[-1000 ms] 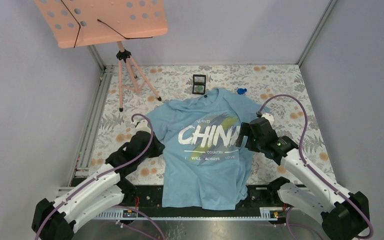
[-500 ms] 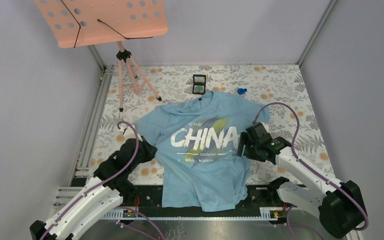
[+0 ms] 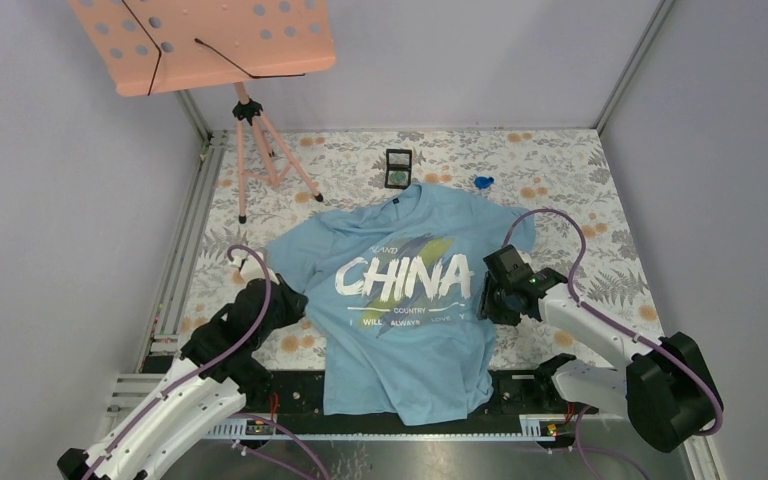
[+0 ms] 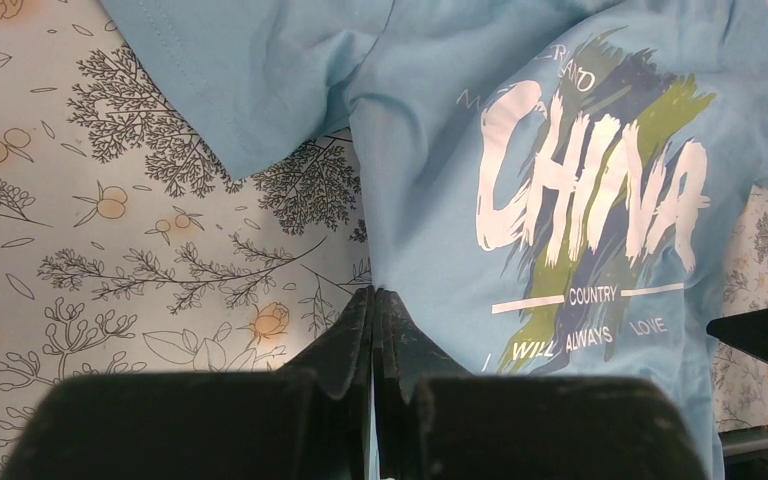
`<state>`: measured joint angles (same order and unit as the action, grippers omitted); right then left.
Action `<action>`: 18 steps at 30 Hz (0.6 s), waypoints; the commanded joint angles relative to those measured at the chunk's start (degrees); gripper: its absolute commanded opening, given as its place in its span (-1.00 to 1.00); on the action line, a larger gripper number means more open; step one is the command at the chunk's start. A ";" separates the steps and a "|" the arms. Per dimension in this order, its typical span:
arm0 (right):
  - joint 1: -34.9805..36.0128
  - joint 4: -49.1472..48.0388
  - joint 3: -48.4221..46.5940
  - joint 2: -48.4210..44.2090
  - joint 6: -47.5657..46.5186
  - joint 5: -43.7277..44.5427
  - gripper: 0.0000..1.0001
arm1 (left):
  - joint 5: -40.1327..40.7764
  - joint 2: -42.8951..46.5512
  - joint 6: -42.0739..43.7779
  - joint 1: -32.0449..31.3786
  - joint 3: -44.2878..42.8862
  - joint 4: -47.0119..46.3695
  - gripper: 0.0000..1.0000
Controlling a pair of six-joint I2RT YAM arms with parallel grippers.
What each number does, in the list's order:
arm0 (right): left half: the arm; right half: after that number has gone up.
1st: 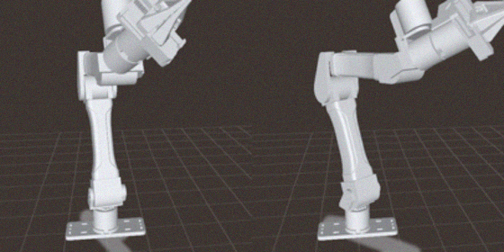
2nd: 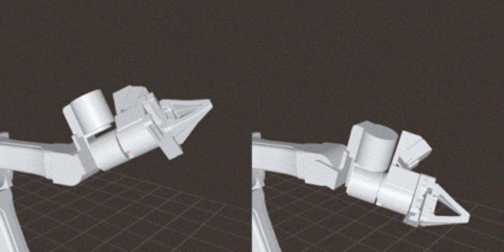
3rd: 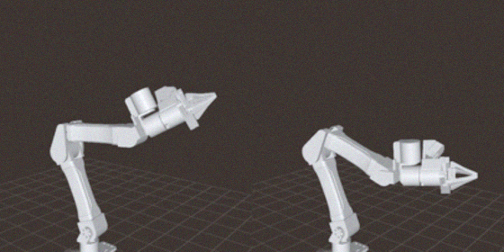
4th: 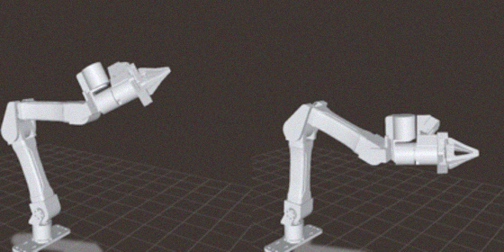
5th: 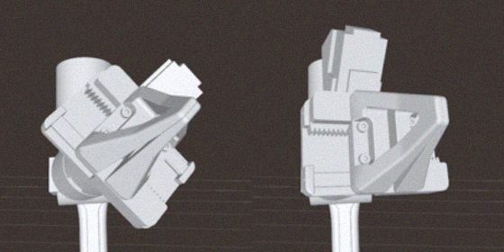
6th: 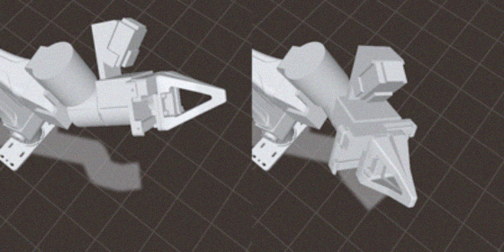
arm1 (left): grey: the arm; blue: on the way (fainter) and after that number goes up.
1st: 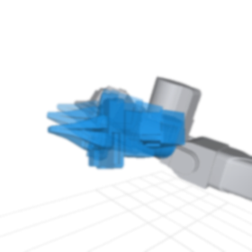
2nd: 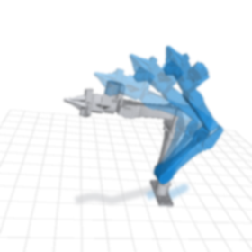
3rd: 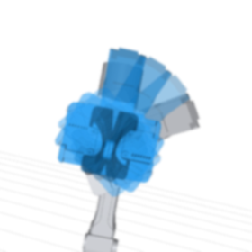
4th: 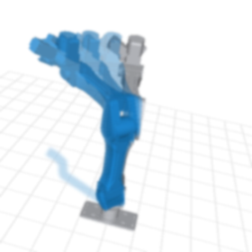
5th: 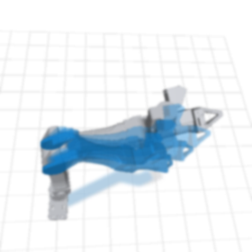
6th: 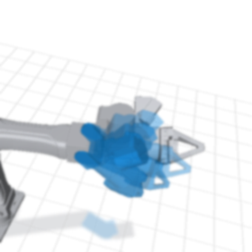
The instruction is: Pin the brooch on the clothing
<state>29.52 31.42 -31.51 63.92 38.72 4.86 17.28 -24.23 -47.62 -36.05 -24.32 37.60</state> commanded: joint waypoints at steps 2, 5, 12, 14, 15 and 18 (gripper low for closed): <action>0.30 -1.46 1.27 0.32 0.72 2.72 -0.19 | 2.20 1.37 0.11 0.39 -2.97 -0.71 -1.00; 0.28 -0.72 2.33 -1.46 1.33 5.38 -0.29 | 2.45 2.36 0.15 0.38 -3.19 -0.11 -1.00; 0.32 0.57 3.24 -0.73 1.06 4.40 -0.67 | 1.45 3.95 1.21 0.43 -2.81 0.03 -1.00; 0.28 1.24 3.37 -0.91 1.23 4.74 -0.80 | 0.95 4.55 1.00 0.39 -1.74 -0.18 -1.00; 0.28 1.58 3.30 -1.11 1.43 4.68 -0.85 | 1.02 5.16 0.77 0.45 -1.13 -0.31 -1.00; 0.28 5.12 2.34 -3.03 3.08 5.10 -0.95 | 2.32 7.53 -0.31 0.46 0.62 -0.87 -1.00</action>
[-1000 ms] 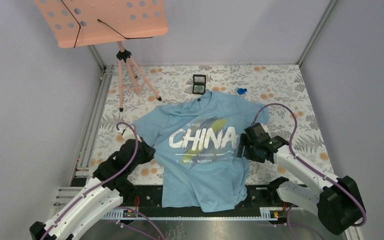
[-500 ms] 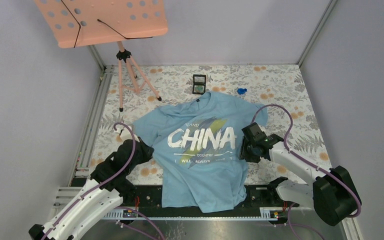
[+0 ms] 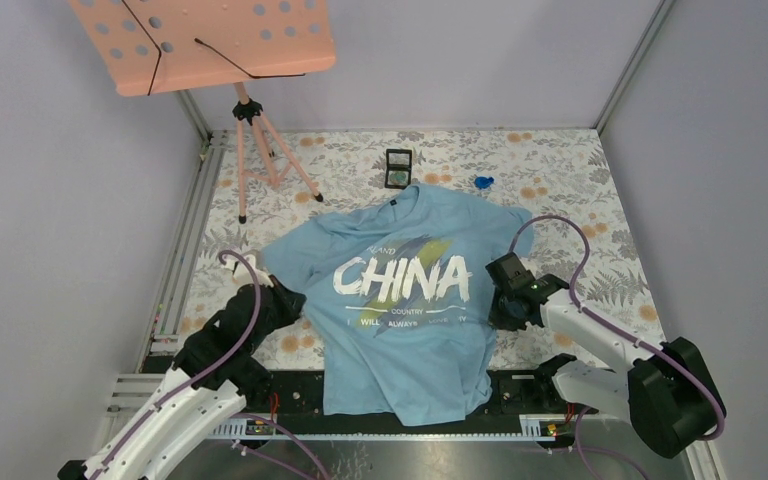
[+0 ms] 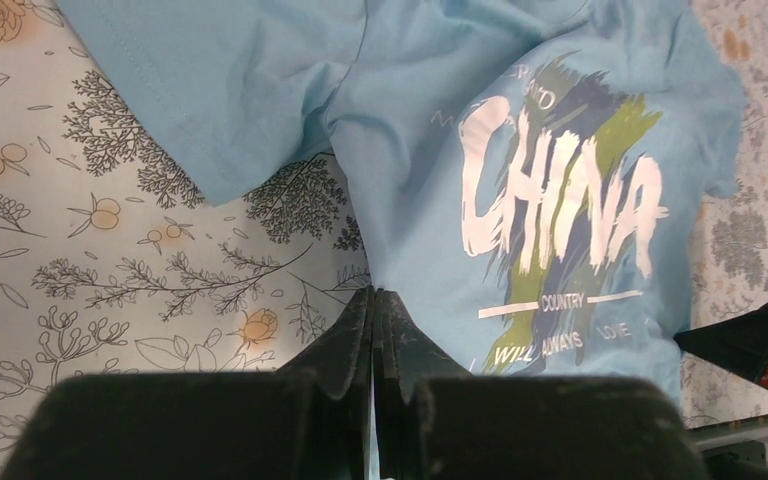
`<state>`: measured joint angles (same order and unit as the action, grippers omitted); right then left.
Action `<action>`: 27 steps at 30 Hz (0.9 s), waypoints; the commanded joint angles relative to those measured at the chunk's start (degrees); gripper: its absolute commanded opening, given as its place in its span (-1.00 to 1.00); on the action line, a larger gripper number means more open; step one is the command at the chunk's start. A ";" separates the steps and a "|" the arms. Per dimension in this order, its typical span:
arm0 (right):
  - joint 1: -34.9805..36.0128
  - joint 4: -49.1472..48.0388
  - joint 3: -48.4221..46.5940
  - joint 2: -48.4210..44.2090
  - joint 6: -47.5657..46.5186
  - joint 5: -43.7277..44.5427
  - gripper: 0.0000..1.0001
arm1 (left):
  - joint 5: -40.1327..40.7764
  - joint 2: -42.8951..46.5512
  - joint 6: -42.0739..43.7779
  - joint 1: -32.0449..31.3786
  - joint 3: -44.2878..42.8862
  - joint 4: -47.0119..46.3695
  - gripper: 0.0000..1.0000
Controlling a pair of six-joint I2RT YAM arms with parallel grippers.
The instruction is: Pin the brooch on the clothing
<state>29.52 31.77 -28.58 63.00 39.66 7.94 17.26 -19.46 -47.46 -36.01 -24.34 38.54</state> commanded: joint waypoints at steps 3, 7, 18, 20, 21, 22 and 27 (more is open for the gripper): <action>0.28 8.55 -1.81 -5.13 3.36 3.41 -0.98 | 2.51 5.32 -2.02 0.41 1.93 -3.34 -1.00; 0.28 12.86 -3.43 -7.32 4.22 8.65 -0.99 | 0.68 7.28 -4.31 0.41 3.11 -4.62 -1.00; 0.28 21.21 -7.01 -8.17 6.84 13.40 -1.00 | -3.63 13.01 -5.00 0.41 1.06 0.44 -1.00; 0.28 21.13 -7.01 -8.29 6.71 13.68 -0.96 | -5.06 12.20 -3.60 0.34 0.27 1.04 -1.00; 0.28 21.01 -7.19 -8.17 6.36 13.75 -0.71 | -6.67 11.05 -3.13 0.33 -0.20 0.75 -1.00; 0.28 21.04 -7.71 -7.96 5.78 13.72 -0.44 | -8.42 9.45 -2.57 0.33 -0.98 0.66 -0.98; 0.32 21.32 -13.90 -6.94 0.41 12.59 0.42 | -9.34 1.79 1.62 0.33 -7.81 2.97 0.49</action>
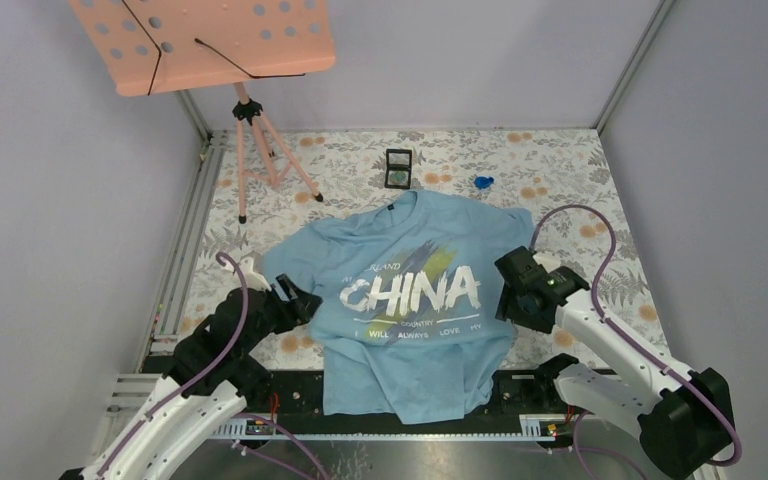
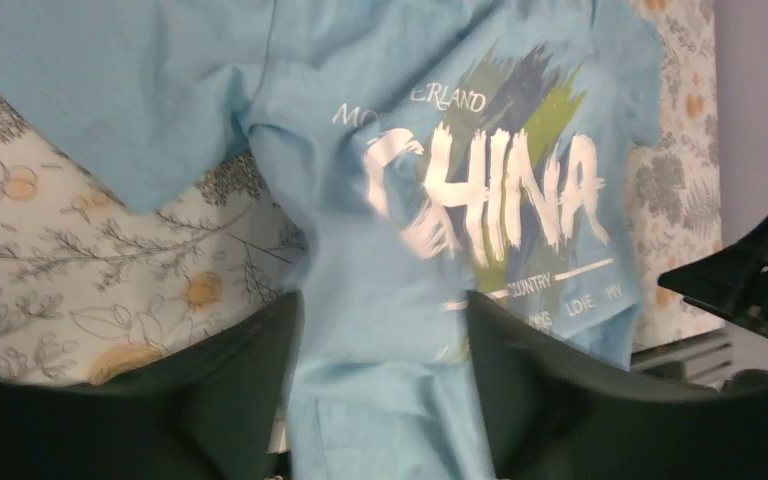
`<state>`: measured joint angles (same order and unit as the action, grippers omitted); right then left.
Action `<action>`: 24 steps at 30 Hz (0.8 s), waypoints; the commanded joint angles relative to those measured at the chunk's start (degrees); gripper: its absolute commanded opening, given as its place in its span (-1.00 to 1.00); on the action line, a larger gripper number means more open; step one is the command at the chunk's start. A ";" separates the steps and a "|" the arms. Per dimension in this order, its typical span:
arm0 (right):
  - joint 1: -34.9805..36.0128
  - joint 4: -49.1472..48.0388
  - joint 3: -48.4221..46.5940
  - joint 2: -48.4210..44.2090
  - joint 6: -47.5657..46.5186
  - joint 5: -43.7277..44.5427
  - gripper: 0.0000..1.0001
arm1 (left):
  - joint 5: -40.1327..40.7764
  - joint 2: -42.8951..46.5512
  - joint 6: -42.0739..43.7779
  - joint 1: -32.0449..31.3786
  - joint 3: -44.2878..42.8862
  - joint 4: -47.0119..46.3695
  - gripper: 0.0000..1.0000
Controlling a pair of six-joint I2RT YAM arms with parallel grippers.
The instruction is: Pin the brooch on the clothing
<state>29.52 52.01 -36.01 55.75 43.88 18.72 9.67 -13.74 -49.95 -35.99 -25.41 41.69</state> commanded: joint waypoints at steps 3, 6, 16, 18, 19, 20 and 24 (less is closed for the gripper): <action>0.36 -2.19 -9.74 -0.09 -7.78 -0.42 0.48 | 1.17 -9.54 9.67 0.30 -10.32 -1.96 0.67; 0.37 -9.70 -8.94 -1.12 -10.08 -5.99 0.49 | 0.68 -20.68 12.35 0.30 -13.09 -7.63 0.65; 0.77 -23.43 -2.15 -2.50 -10.13 -18.54 0.45 | 2.13 -63.02 20.40 -1.03 -28.65 -27.66 0.23; 0.78 -23.77 -1.04 -2.99 -10.62 -18.52 0.44 | 2.67 -70.31 22.34 -0.60 -33.86 -27.17 0.15; 0.80 -24.00 -0.38 -3.22 -10.83 -18.37 0.42 | 2.19 -73.62 22.69 -0.38 -35.93 -27.61 0.11; 0.80 -24.25 0.04 -3.28 -10.80 -18.40 0.40 | 1.37 -76.33 22.87 -0.11 -37.79 -28.21 0.08; 0.80 -25.92 1.85 -3.75 -9.87 -20.61 0.33 | 0.29 -84.95 22.16 2.15 -43.99 -29.15 -0.10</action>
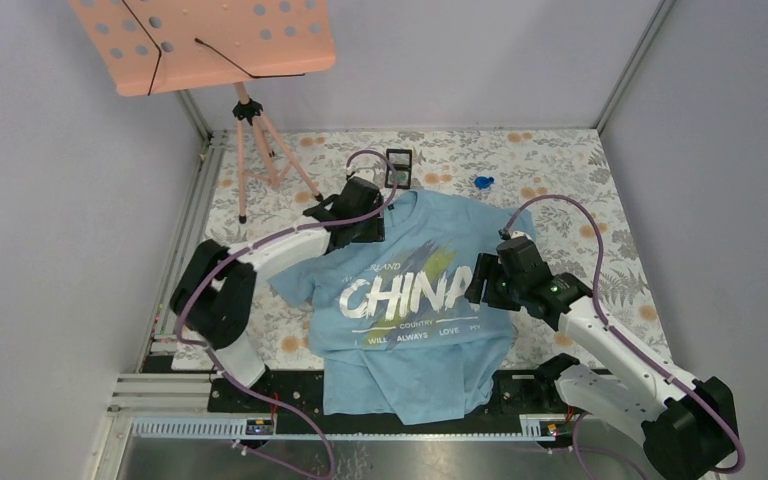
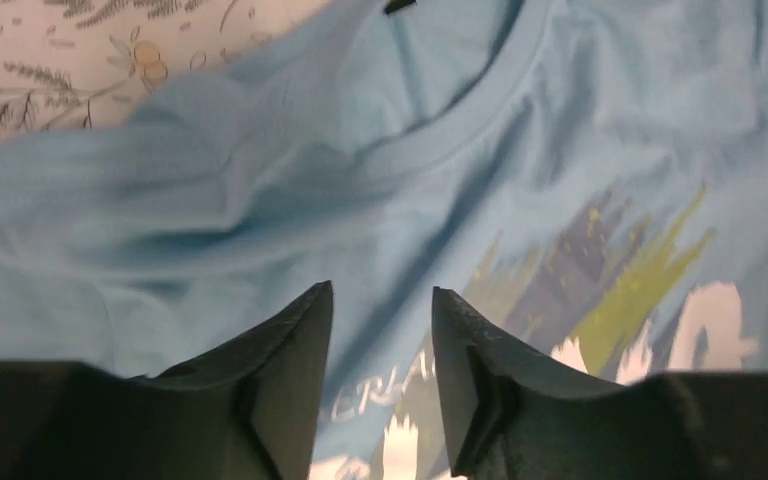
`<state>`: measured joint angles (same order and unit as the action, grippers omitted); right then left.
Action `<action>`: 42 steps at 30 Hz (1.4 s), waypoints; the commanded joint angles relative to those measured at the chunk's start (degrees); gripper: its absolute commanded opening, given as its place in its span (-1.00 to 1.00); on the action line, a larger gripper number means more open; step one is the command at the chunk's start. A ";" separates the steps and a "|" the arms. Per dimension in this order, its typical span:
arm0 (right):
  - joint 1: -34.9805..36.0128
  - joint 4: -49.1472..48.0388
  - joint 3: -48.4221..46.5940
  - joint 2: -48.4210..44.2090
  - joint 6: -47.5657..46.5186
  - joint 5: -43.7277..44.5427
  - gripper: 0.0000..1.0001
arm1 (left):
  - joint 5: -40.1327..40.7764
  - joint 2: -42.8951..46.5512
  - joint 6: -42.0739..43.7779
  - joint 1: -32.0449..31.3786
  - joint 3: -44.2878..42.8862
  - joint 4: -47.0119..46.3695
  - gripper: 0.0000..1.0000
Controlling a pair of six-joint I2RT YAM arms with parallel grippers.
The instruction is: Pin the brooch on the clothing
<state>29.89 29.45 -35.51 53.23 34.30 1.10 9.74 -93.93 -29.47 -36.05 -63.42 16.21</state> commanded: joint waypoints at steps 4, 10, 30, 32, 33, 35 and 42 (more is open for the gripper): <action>0.43 -4.80 3.40 -2.51 0.73 -4.33 0.27 | -1.70 -9.87 0.43 4.51 -9.20 -4.61 -0.25; 0.39 -3.90 3.96 -3.07 0.90 -4.09 0.16 | -8.07 -17.96 0.15 7.77 -15.67 -3.55 -0.34; 0.43 -3.02 3.63 -4.22 3.24 -3.24 0.13 | -2.45 -30.73 5.87 13.65 -32.47 1.68 -0.42; 0.43 -2.83 3.88 -5.23 3.66 -3.01 0.14 | -3.55 -29.58 5.41 13.73 -32.09 1.55 -0.42; 0.43 -2.76 4.05 -5.79 3.86 -2.77 0.17 | -4.23 -28.72 5.02 13.66 -31.52 1.10 -0.41; 0.43 -2.50 4.59 -6.73 4.09 -2.30 0.22 | -5.62 -26.48 3.99 13.41 -30.04 -0.08 -0.34; 0.43 -2.08 4.90 -8.86 4.63 -1.78 0.31 | -11.74 -25.32 -2.45 12.85 -32.45 -2.54 0.24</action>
<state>29.95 27.11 -30.76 45.80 38.02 -2.02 3.14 -121.99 -27.68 -22.96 -91.50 17.28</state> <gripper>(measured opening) 0.649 0.585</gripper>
